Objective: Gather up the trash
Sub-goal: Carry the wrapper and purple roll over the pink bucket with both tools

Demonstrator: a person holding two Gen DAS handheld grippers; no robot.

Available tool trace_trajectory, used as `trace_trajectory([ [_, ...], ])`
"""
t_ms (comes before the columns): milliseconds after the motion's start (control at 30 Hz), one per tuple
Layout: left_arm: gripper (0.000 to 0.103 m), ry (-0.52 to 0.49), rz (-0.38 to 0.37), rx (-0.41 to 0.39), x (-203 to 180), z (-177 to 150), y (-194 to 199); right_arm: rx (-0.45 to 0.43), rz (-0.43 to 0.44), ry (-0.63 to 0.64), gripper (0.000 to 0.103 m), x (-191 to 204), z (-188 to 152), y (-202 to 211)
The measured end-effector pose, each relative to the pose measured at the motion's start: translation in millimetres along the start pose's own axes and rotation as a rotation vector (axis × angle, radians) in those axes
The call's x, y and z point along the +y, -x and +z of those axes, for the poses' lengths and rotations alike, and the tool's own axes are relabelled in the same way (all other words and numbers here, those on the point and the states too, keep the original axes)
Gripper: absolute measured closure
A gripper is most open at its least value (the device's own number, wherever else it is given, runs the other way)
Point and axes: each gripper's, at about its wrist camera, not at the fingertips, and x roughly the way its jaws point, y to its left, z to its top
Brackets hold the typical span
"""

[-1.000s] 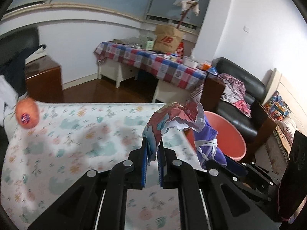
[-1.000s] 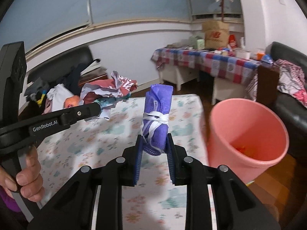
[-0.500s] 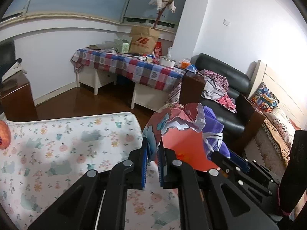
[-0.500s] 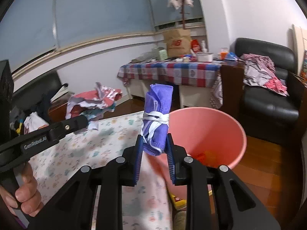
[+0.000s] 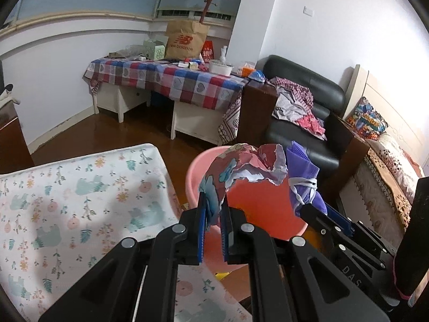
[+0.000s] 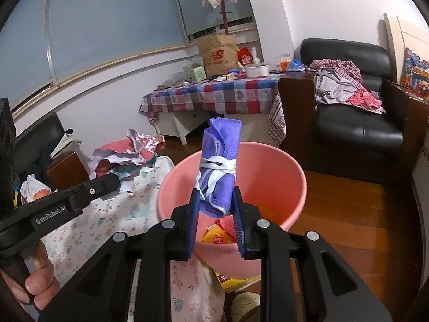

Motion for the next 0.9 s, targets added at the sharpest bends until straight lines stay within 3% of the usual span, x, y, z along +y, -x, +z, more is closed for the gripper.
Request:
trace_trajectory([
  [433,0.094,-0.044,0.025,0.056,-20.8,1.7,-47.1,0.019,-0.024,0.002,0.079,-12.5,3.0,-15.9],
  [900,0.094,-0.061,0.04,0.131,-26.1,-3.7,-81.3,0.104,-0.032,-0.026,0.079,-27.7,-3.3,-43.2],
])
